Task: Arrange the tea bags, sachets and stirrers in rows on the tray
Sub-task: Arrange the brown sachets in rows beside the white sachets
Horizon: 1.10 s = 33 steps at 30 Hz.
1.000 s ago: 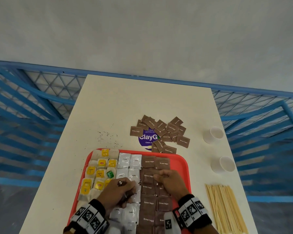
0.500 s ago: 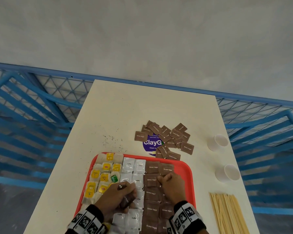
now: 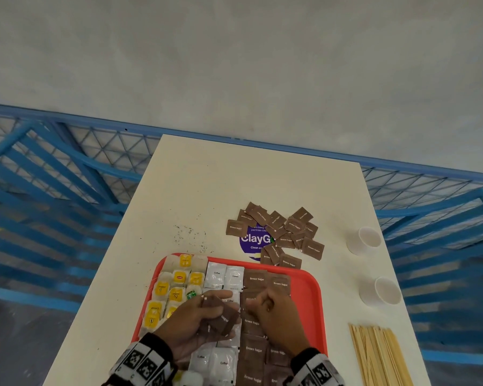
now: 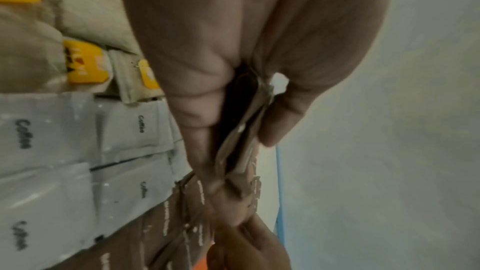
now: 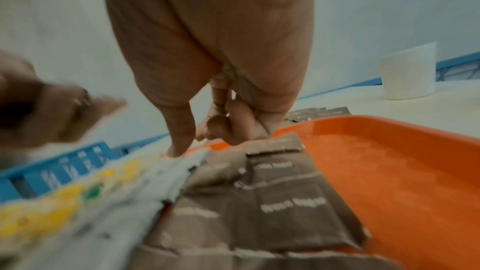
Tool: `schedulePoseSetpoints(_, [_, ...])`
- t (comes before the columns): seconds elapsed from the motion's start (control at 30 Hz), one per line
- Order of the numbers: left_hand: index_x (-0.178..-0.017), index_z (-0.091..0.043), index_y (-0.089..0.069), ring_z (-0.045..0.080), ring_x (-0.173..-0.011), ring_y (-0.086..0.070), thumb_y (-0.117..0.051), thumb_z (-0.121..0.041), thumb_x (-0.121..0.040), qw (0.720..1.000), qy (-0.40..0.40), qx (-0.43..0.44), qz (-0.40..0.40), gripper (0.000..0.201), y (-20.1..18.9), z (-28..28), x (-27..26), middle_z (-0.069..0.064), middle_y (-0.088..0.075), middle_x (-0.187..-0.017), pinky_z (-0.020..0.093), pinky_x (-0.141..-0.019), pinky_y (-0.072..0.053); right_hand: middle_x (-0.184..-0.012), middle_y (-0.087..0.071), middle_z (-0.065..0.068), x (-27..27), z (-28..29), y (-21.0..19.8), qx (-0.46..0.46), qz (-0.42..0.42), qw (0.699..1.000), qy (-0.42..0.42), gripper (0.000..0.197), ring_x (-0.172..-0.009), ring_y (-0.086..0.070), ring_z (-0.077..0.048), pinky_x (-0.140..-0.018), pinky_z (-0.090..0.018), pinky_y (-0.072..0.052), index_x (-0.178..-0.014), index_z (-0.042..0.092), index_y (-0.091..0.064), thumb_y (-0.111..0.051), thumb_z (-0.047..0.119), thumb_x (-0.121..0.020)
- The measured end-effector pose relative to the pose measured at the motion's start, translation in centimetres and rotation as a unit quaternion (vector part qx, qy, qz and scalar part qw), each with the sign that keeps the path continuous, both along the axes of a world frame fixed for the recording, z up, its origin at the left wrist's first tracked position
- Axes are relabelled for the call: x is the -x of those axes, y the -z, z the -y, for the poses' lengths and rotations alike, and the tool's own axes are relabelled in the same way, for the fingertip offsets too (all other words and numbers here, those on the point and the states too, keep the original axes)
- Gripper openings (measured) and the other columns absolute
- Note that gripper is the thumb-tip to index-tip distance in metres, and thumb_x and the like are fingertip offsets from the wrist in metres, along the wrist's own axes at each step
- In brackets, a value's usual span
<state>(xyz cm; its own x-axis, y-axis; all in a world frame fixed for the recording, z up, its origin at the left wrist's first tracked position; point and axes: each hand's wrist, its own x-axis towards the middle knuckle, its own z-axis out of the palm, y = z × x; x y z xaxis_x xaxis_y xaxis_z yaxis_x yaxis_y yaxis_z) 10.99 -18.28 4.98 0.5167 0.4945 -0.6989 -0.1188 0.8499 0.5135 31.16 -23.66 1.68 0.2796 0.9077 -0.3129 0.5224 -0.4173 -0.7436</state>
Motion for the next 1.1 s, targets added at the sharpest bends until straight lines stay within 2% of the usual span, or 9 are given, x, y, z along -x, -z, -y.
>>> schedulePoseSetpoints(0.1, [-0.115,0.005,-0.062,0.037,-0.094,-0.071,-0.056,-0.002,-0.096,0.997,0.010,-0.061,-0.052,0.021,-0.5,0.2,-1.2,0.028,-0.069,-0.108,0.050,-0.079,-0.060,-0.075,-0.070,0.001,0.6,0.7,-2.1,0.012,-0.108,0.994,-0.029,0.037,-0.061,-0.056,0.001,-0.060,-0.019,-0.045,-0.078,0.019,-0.069,-0.069,0.056,-0.081])
schedulePoseSetpoints(0.17, [-0.106,0.004,-0.061,0.028,-0.083,-0.071,-0.058,-0.009,-0.097,0.992,0.017,-0.105,-0.074,0.016,-1.2,0.5,-2.4,0.022,-0.071,-0.095,0.042,-0.071,-0.060,-0.073,-0.070,-0.001,0.9,1.1,-2.8,-0.003,-0.133,0.990,-0.044,0.033,-0.060,-0.056,0.000,-0.060,-0.020,-0.044,-0.076,0.015,-0.069,-0.073,0.048,-0.080])
schedulePoseSetpoints(0.27, [-0.082,-0.013,-0.063,0.021,-0.073,-0.069,-0.064,-0.022,-0.095,0.975,0.032,-0.177,-0.132,0.016,-1.8,0.5,-3.3,0.013,-0.072,-0.085,0.035,-0.063,-0.056,-0.060,-0.063,0.010,0.3,1.6,-3.6,-0.050,-0.170,0.984,-0.035,0.028,-0.057,-0.052,0.003,-0.058,-0.015,-0.039,-0.063,0.019,-0.063,-0.069,0.022,-0.091])
schedulePoseSetpoints(0.37, [-0.069,-0.019,-0.061,0.018,-0.065,-0.062,-0.068,-0.027,-0.091,0.976,0.060,-0.175,-0.118,0.024,-1.9,0.2,-3.1,0.012,-0.066,-0.080,0.028,-0.051,-0.049,-0.064,-0.059,0.008,-0.8,2.4,-4.0,-0.057,-0.199,0.977,-0.050,0.031,-0.062,-0.052,-0.004,-0.060,-0.021,-0.040,-0.067,0.015,-0.062,-0.063,0.027,-0.095])
schedulePoseSetpoints(0.6, [-0.073,-0.007,-0.063,0.020,-0.055,-0.051,-0.073,-0.026,-0.087,0.962,0.133,-0.210,-0.117,0.025,-0.9,1.2,-3.0,0.011,-0.056,-0.066,0.027,-0.047,-0.044,-0.081,-0.073,-0.009,-1.1,4.7,-3.0,-0.042,-0.265,0.962,0.044,0.019,-0.069,-0.063,-0.011,-0.067,-0.028,-0.052,-0.087,0.011,-0.075,-0.070,0.030,-0.089])
schedulePoseSetpoints(0.83, [-0.065,-0.014,-0.063,0.015,-0.050,-0.053,-0.076,-0.026,-0.085,0.975,0.103,-0.136,-0.142,0.026,0.4,2.7,-4.1,0.008,-0.060,-0.064,0.026,-0.048,-0.047,-0.082,-0.076,-0.002,-1.9,6.6,-1.7,0.019,-0.270,0.961,0.062,0.016,-0.070,-0.065,-0.006,-0.065,-0.020,-0.050,-0.086,0.012,-0.077,-0.078,0.028,-0.081])
schedulePoseSetpoints(1.0, [-0.073,-0.012,-0.066,0.022,-0.061,-0.058,-0.073,-0.028,-0.088,0.979,0.074,-0.123,-0.146,0.023,0.9,2.8,-4.5,0.011,-0.063,-0.071,0.026,-0.049,-0.046,-0.075,-0.074,0.002,-3.9,5.7,-0.5,0.007,-0.233,0.969,0.078,0.010,-0.068,-0.063,-0.006,-0.064,-0.021,-0.047,-0.078,0.013,-0.074,-0.075,0.019,-0.086])
schedulePoseSetpoints(1.07, [-0.072,-0.010,-0.067,0.019,-0.057,-0.057,-0.072,-0.026,-0.089,0.969,0.079,-0.165,-0.169,0.024,1.4,2.4,-4.2,0.009,-0.064,-0.070,0.025,-0.047,-0.042,-0.072,-0.073,0.002,-5.6,4.7,-0.2,0.002,-0.218,0.972,0.087,0.014,-0.065,-0.064,-0.006,-0.063,-0.018,-0.048,-0.077,0.011,-0.072,-0.070,0.017,-0.090])
schedulePoseSetpoints(1.1, [-0.071,-0.011,-0.067,0.016,-0.056,-0.058,-0.073,-0.026,-0.089,0.943,0.109,-0.231,-0.211,0.024,1.8,2.1,-4.2,0.004,-0.066,-0.068,0.024,-0.048,-0.043,-0.074,-0.074,0.001,-6.4,4.2,0.1,0.008,-0.215,0.972,0.091,0.014,-0.066,-0.066,-0.007,-0.063,-0.017,-0.049,-0.078,0.010,-0.072,-0.069,0.016,-0.091])
